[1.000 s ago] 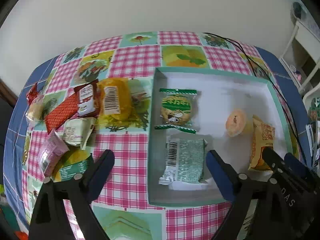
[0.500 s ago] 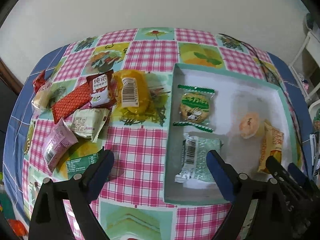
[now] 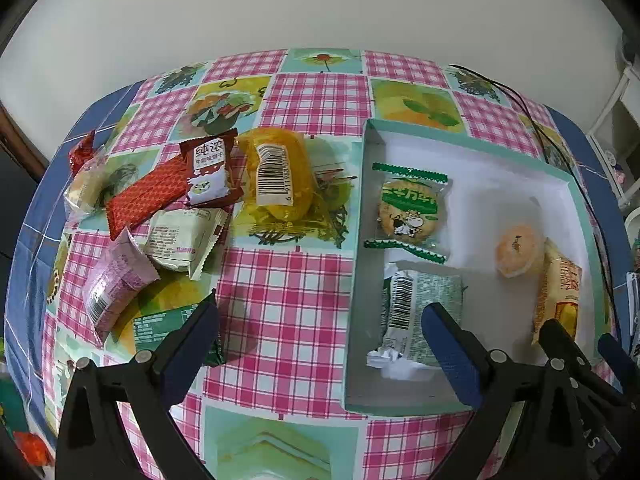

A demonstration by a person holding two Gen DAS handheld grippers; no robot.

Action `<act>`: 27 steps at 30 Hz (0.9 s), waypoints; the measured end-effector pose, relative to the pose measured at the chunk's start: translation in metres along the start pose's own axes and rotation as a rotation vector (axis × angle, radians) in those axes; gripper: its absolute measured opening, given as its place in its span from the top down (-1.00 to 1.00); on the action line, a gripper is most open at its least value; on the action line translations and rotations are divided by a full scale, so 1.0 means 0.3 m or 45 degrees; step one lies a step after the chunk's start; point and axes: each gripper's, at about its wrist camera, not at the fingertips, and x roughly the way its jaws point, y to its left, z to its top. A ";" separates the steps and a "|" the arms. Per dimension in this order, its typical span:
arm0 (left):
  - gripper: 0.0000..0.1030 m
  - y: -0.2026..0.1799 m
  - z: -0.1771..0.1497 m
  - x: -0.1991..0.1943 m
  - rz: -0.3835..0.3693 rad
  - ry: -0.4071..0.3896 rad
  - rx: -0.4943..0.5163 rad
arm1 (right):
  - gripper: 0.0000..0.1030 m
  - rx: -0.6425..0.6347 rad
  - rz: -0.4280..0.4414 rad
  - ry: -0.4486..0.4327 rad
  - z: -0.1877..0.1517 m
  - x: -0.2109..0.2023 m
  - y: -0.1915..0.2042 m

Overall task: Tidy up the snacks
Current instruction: 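Move both tools back over the remaining snacks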

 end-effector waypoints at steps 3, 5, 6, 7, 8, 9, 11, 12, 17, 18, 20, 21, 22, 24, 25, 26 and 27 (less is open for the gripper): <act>-0.96 0.003 -0.003 -0.001 0.014 -0.024 0.009 | -1.00 -0.006 0.001 -0.009 -0.002 -0.003 0.004; -0.96 0.007 -0.002 -0.006 0.033 -0.049 0.013 | -1.00 -0.007 0.007 -0.024 -0.004 -0.007 0.006; -0.96 0.012 -0.002 -0.009 0.031 -0.057 0.012 | -1.00 -0.009 0.010 -0.029 -0.004 -0.010 0.008; -0.96 0.016 -0.002 -0.011 0.027 -0.063 0.008 | -1.00 -0.010 0.012 -0.035 -0.005 -0.012 0.009; -0.96 0.020 -0.001 -0.012 0.025 -0.066 0.003 | -1.00 -0.009 0.014 -0.046 -0.006 -0.016 0.011; -0.96 0.024 -0.001 -0.013 0.021 -0.065 0.000 | -1.00 -0.006 0.015 -0.055 -0.006 -0.020 0.012; -0.96 0.033 -0.003 -0.011 0.013 -0.059 -0.006 | -1.00 0.005 0.026 -0.063 -0.009 -0.025 0.014; -0.96 0.038 -0.004 -0.011 0.011 -0.063 -0.008 | -1.00 0.017 0.042 -0.065 -0.010 -0.029 0.014; -0.96 0.059 -0.007 -0.019 -0.010 -0.065 0.001 | -1.00 0.026 0.058 -0.037 -0.025 -0.026 0.031; -0.96 0.069 -0.004 -0.020 -0.023 -0.057 -0.001 | -1.00 0.028 0.076 -0.031 -0.028 -0.025 0.038; -0.96 0.089 0.001 -0.020 -0.033 -0.044 -0.007 | -1.00 0.022 0.089 -0.031 -0.033 -0.029 0.052; -0.96 0.104 0.004 -0.019 -0.034 -0.035 -0.010 | -1.00 0.017 0.087 -0.033 -0.033 -0.031 0.060; -0.96 0.120 0.006 -0.017 -0.032 -0.023 -0.009 | -1.00 0.014 0.087 -0.037 -0.034 -0.034 0.067; -0.96 0.149 0.008 -0.013 -0.020 -0.002 -0.008 | -1.00 0.029 0.116 -0.036 -0.034 -0.039 0.085; -0.96 0.170 0.010 -0.011 -0.008 0.006 -0.007 | -1.00 0.042 0.141 -0.032 -0.034 -0.041 0.096; -0.96 0.193 0.011 -0.010 0.012 0.010 -0.008 | -1.00 0.051 0.158 -0.030 -0.035 -0.043 0.110; -0.96 0.215 0.014 -0.009 0.032 0.011 -0.010 | -1.00 0.054 0.168 -0.032 -0.035 -0.046 0.123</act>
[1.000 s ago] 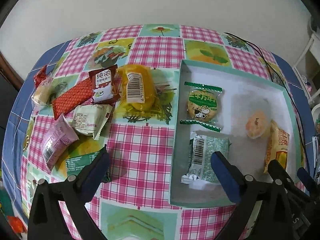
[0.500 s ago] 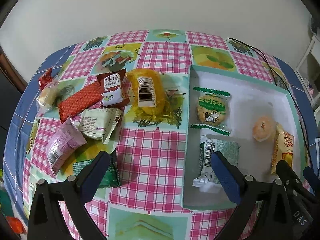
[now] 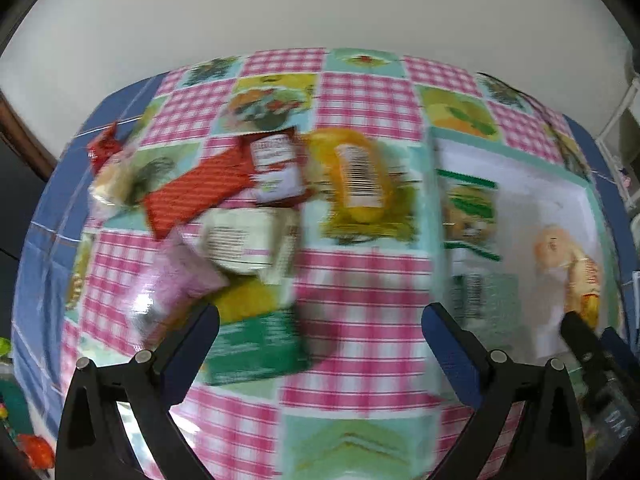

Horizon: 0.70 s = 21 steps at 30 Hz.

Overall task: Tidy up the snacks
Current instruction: 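Move both tools back over the remaining snacks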

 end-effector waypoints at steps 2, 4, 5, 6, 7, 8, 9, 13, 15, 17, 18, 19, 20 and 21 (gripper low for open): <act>-0.96 0.054 0.005 0.000 0.044 -0.002 -0.010 | -1.00 -0.014 0.006 -0.011 -0.002 -0.005 0.039; -0.96 0.110 0.011 -0.005 0.080 -0.011 -0.030 | -1.00 -0.042 0.013 -0.023 -0.005 -0.011 0.084; -0.96 0.143 0.014 -0.008 0.095 -0.016 -0.050 | -1.00 -0.057 0.030 -0.025 -0.007 -0.014 0.116; -0.96 0.173 0.017 -0.012 0.104 -0.019 -0.069 | -1.00 -0.066 0.047 -0.026 -0.010 -0.016 0.140; -0.96 0.205 0.021 -0.015 0.113 -0.022 -0.091 | -1.00 -0.072 0.058 -0.026 -0.010 -0.015 0.155; -0.96 0.238 0.024 -0.018 0.125 -0.023 -0.113 | -1.00 -0.081 0.074 -0.026 -0.013 -0.016 0.181; -0.96 0.269 0.025 -0.021 0.136 -0.026 -0.133 | -1.00 -0.096 0.089 -0.027 -0.016 -0.018 0.212; -0.96 0.393 0.027 -0.023 0.181 -0.028 -0.213 | -1.00 -0.165 0.137 -0.018 -0.028 -0.021 0.327; -0.96 0.442 0.026 -0.016 0.185 -0.023 -0.246 | -1.00 -0.206 0.165 -0.004 -0.041 -0.016 0.396; -0.96 0.491 0.019 -0.010 0.190 -0.012 -0.288 | -1.00 -0.238 0.185 0.012 -0.055 -0.008 0.450; -0.96 0.515 0.016 -0.002 0.192 -0.003 -0.311 | -1.00 -0.261 0.198 0.027 -0.065 0.003 0.489; -0.96 0.531 0.015 0.006 0.193 0.004 -0.324 | -1.00 -0.279 0.206 0.039 -0.073 0.012 0.517; -0.96 0.549 0.012 0.014 0.192 0.014 -0.338 | -1.00 -0.296 0.213 0.051 -0.082 0.022 0.543; -0.96 0.559 0.011 0.022 0.191 0.022 -0.346 | -1.00 -0.315 0.219 0.064 -0.093 0.033 0.569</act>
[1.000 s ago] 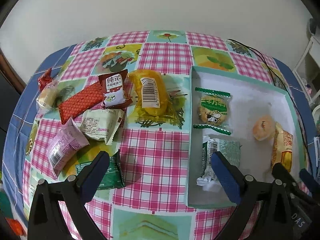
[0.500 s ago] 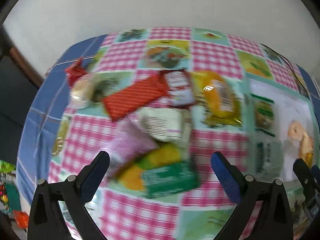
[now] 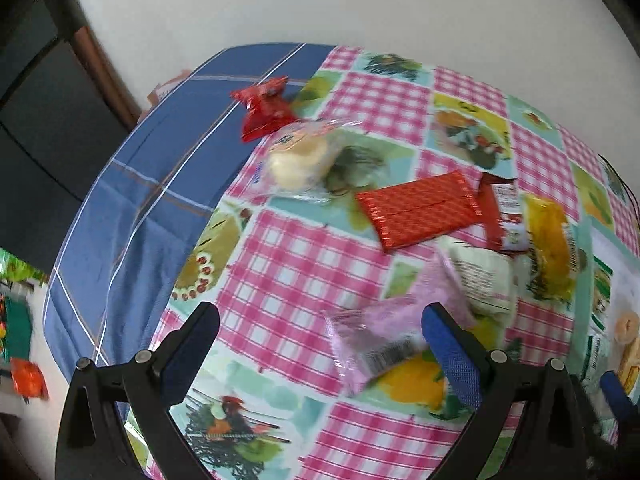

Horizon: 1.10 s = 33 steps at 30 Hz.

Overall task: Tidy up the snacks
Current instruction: 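Move both tools back over the remaining snacks, then grasp the pink packet with left tool while right tool grasps green box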

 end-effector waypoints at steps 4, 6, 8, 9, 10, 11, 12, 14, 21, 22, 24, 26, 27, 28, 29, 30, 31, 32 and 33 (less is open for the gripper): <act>-0.96 0.031 0.003 0.046 0.004 0.043 -0.027 | -1.00 -0.066 0.016 0.055 -0.018 0.057 0.080; -0.96 0.041 0.006 0.063 -0.009 0.061 -0.034 | -1.00 -0.099 0.025 0.089 -0.031 0.092 0.120; -0.96 0.044 0.009 0.074 -0.027 0.074 -0.038 | -1.00 -0.116 0.033 0.112 -0.039 0.113 0.141; -0.96 0.046 0.010 0.075 -0.034 0.077 -0.039 | -1.00 -0.128 0.037 0.126 -0.044 0.129 0.159; -0.96 0.044 0.012 0.078 -0.042 0.078 -0.034 | -1.00 -0.133 0.039 0.131 -0.046 0.138 0.169; -0.96 0.040 0.013 0.080 -0.049 0.077 -0.024 | -1.00 -0.141 0.044 0.139 -0.048 0.148 0.182; -0.96 0.037 0.014 0.079 -0.053 0.074 -0.014 | -1.00 -0.152 0.051 0.150 -0.052 0.161 0.196; -0.96 0.029 0.015 0.074 -0.064 0.069 0.006 | -1.00 -0.171 0.055 0.168 -0.058 0.183 0.217; -0.96 -0.014 0.012 0.075 -0.122 0.077 0.074 | -1.00 -0.206 0.002 0.218 -0.069 0.245 0.229; -0.96 -0.025 0.010 0.076 -0.127 0.079 0.092 | -1.00 -0.205 -0.011 0.215 -0.067 0.247 0.224; -0.96 -0.049 0.006 0.077 -0.136 0.082 0.132 | -1.00 -0.180 -0.012 0.213 -0.061 0.247 0.202; -0.96 -0.077 0.000 0.082 -0.148 0.088 0.178 | -1.00 -0.155 -0.018 0.213 -0.052 0.246 0.178; -0.96 -0.089 -0.002 0.084 -0.153 0.091 0.198 | -1.00 -0.149 -0.018 0.214 -0.050 0.245 0.170; -0.96 -0.101 -0.006 0.087 -0.162 0.096 0.217 | -1.00 -0.145 -0.024 0.215 -0.047 0.245 0.161; -0.96 -0.111 -0.009 0.091 -0.171 0.102 0.230 | -1.00 -0.141 -0.027 0.216 -0.044 0.243 0.147; -0.96 -0.120 -0.011 0.095 -0.175 0.107 0.238 | -1.00 -0.135 -0.028 0.217 -0.043 0.236 0.129; -0.96 -0.128 -0.012 0.102 -0.172 0.111 0.244 | -1.00 -0.129 -0.030 0.218 -0.037 0.238 0.119; -0.96 -0.134 -0.011 0.110 -0.164 0.114 0.248 | -1.00 -0.122 -0.034 0.218 -0.034 0.238 0.111; -0.96 -0.138 -0.010 0.117 -0.157 0.117 0.245 | -1.00 -0.116 -0.035 0.219 -0.031 0.238 0.100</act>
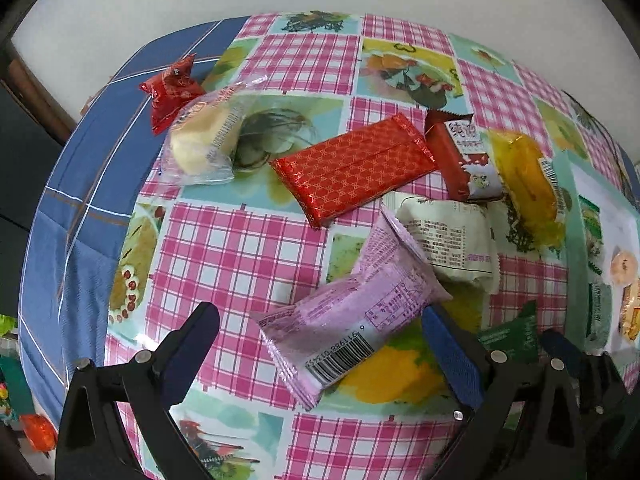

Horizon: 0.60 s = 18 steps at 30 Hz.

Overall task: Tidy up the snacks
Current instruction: 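Grasp the pink packet with left tool while right tool grasps green box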

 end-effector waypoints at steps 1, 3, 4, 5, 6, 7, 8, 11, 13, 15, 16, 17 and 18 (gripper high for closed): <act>-0.96 -0.002 0.002 0.007 0.001 0.001 -0.005 | -1.00 0.004 0.000 0.000 0.002 0.000 -0.009; -0.96 0.007 0.006 0.024 -0.001 0.006 -0.038 | -1.00 0.010 0.000 0.002 0.008 0.001 -0.025; -0.96 0.018 0.006 0.032 -0.002 0.009 -0.064 | -1.00 0.013 0.001 0.002 0.009 -0.001 -0.033; -0.96 0.034 0.009 0.043 0.000 0.014 -0.104 | -1.00 0.017 0.002 0.002 0.010 -0.001 -0.041; -0.96 0.051 0.011 0.051 0.003 0.019 -0.142 | -1.00 0.022 0.004 0.001 0.009 -0.002 -0.049; -0.96 0.062 0.014 0.056 0.008 0.022 -0.165 | -1.00 0.026 0.006 0.001 0.008 -0.002 -0.056; -0.96 0.077 0.014 0.060 0.013 0.025 -0.188 | -1.00 0.026 0.007 0.000 0.010 0.002 -0.053; -0.95 0.115 0.014 0.067 0.004 0.034 -0.252 | -0.99 0.027 0.011 0.000 -0.006 -0.014 -0.053; -0.82 0.130 0.013 0.065 -0.006 0.033 -0.280 | -0.89 0.029 0.014 -0.005 -0.006 -0.016 -0.044; -0.63 0.139 0.014 0.058 -0.008 0.021 -0.288 | -0.71 0.033 0.018 -0.016 0.002 -0.016 -0.043; -0.55 0.143 0.014 0.055 -0.009 0.016 -0.288 | -0.62 0.035 0.024 -0.019 0.004 -0.020 -0.042; -0.52 0.144 0.016 0.052 -0.016 0.010 -0.284 | -0.57 0.036 0.027 -0.021 0.001 -0.028 -0.038; -0.45 0.142 0.020 0.049 -0.021 0.009 -0.280 | -0.50 0.038 0.030 -0.021 0.002 -0.030 -0.040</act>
